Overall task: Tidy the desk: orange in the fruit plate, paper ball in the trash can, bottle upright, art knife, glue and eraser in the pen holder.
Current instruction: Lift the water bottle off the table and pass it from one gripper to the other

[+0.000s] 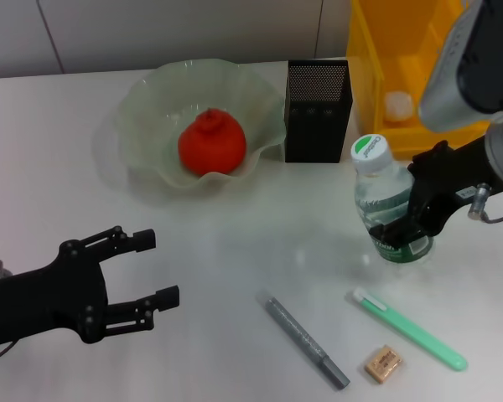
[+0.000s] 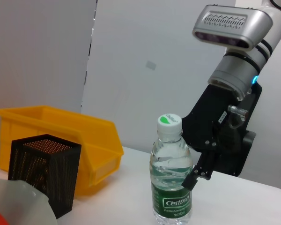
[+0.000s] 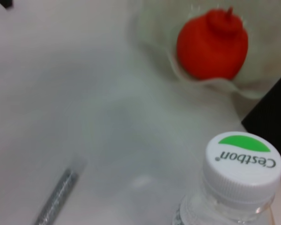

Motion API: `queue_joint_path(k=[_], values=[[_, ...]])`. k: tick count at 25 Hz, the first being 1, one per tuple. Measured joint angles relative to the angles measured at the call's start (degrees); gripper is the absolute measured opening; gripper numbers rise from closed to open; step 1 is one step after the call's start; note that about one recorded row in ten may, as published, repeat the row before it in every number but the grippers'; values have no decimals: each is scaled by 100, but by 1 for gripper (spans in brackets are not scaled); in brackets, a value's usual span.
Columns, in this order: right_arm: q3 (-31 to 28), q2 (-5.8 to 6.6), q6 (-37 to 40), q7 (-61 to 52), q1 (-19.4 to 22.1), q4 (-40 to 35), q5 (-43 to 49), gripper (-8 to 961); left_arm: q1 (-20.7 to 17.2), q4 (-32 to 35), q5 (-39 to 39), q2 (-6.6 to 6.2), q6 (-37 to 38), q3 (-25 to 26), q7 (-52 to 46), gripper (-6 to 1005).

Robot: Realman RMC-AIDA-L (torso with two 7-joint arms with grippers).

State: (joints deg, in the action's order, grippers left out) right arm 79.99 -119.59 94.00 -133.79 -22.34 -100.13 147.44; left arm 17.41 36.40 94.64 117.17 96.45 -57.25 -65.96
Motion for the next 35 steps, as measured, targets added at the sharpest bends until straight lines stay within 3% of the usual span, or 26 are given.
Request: queue_joint_path(k=[10, 16, 22, 28, 29, 35], values=[[-640, 0, -187, 1037, 334, 33, -1364, 792, 216, 3, 34, -4, -85, 478, -167, 855], [-1093, 33, -510, 2140, 313, 922, -2430, 792, 460, 7, 41, -107, -362, 601, -553, 855], [-1439, 39, -563, 3461, -174, 2324, -3130, 792, 703, 42, 97, -127, -605, 572, -850, 855], [-1434, 39, -660, 3917, -642, 3111, -3219, 792, 885, 39, 247, -130, -692, 589, -1009, 854], [-1420, 38, -700, 3987, -728, 3253, -3239, 792, 1213, 35, 484, -130, -666, 601, -1313, 855], [-1404, 32, -864, 4319, -1194, 3966, -3285, 792, 1342, 81, 478, -132, -412, 616, -1494, 854]])
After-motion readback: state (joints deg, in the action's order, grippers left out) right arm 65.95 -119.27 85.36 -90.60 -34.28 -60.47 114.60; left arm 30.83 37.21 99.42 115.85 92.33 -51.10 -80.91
